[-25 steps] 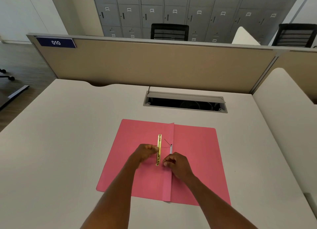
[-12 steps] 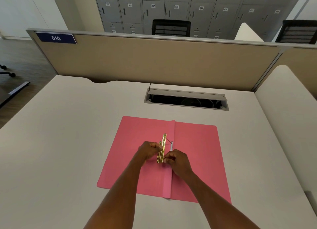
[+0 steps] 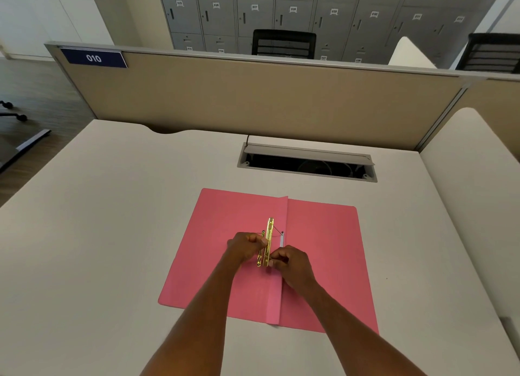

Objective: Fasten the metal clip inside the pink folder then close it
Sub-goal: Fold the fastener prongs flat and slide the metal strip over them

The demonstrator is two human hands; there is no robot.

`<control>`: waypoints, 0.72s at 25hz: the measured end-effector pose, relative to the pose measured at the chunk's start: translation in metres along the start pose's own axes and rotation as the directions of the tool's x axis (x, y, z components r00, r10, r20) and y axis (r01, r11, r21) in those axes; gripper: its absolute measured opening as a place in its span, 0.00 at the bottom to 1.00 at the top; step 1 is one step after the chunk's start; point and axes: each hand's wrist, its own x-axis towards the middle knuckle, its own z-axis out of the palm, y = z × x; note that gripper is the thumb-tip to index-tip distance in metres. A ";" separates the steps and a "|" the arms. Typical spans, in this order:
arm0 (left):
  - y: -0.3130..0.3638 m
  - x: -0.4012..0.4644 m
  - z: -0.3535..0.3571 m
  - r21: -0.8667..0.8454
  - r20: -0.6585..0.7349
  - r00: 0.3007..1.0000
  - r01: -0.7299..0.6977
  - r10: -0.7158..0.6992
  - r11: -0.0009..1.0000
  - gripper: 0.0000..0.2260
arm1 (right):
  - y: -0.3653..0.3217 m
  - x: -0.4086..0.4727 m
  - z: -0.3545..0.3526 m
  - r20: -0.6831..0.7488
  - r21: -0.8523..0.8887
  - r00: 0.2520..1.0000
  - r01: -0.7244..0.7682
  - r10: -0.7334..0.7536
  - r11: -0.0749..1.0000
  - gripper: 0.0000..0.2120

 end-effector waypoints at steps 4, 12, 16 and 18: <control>0.001 -0.001 -0.001 -0.019 0.019 1.000 -0.002 0.002 1.000 0.03 | 0.002 0.004 0.001 -0.002 0.001 1.000 0.008 -0.008 1.000 0.04; 0.000 0.002 -0.002 0.008 0.043 0.999 -0.003 0.003 1.000 0.05 | 0.008 0.001 -0.017 -0.137 0.051 0.988 0.081 -0.074 0.995 0.04; 0.003 0.001 0.000 0.034 0.017 1.000 0.004 -0.005 0.999 0.08 | 0.003 0.020 -0.025 -0.201 -0.054 0.977 0.058 -0.068 0.997 0.06; 0.002 0.001 0.000 0.037 0.010 1.000 0.014 -0.015 0.999 0.07 | -0.008 0.035 -0.026 -0.170 -0.052 0.984 0.049 -0.057 0.997 0.10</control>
